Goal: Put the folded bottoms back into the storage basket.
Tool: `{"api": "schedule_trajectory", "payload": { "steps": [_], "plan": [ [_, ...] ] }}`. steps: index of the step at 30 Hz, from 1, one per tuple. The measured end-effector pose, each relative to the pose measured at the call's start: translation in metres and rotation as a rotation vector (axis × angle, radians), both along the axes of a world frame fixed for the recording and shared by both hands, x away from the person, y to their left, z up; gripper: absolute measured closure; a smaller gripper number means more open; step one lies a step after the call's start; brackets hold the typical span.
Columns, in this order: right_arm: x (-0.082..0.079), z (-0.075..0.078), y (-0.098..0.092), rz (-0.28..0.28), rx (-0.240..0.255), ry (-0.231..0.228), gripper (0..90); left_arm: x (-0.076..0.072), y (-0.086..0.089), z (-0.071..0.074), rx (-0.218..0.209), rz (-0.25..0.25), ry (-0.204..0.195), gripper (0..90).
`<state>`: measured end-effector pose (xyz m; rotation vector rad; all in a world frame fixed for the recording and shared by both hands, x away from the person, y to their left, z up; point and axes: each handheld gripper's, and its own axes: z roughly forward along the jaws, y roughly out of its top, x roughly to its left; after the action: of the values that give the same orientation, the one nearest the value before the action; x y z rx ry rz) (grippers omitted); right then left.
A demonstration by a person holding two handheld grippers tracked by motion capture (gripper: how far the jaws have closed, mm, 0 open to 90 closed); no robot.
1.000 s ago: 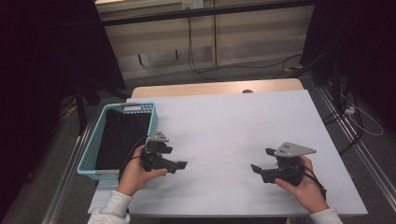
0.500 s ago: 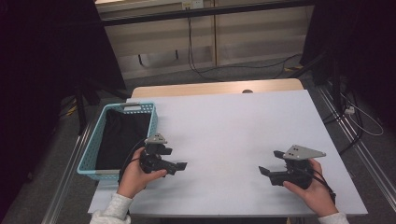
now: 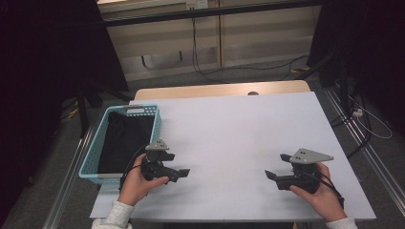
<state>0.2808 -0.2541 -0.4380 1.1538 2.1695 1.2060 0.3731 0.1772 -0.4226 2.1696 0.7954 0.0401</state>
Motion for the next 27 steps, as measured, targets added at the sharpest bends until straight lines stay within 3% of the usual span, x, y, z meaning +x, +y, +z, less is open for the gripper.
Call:
{"api": "schedule_trajectory", "payload": {
  "steps": [22, 27],
  "plan": [
    [-0.011, -0.003, -0.013, -0.012, -0.009, 0.008, 17.9, -0.007, -0.005, -0.006, 0.015, -0.020, -0.010, 7.7],
    [-0.012, -0.002, -0.013, -0.011, -0.010, 0.005, 18.0, -0.009, -0.003, -0.005, -0.003, -0.025, -0.006, 7.7]
  ]
}}
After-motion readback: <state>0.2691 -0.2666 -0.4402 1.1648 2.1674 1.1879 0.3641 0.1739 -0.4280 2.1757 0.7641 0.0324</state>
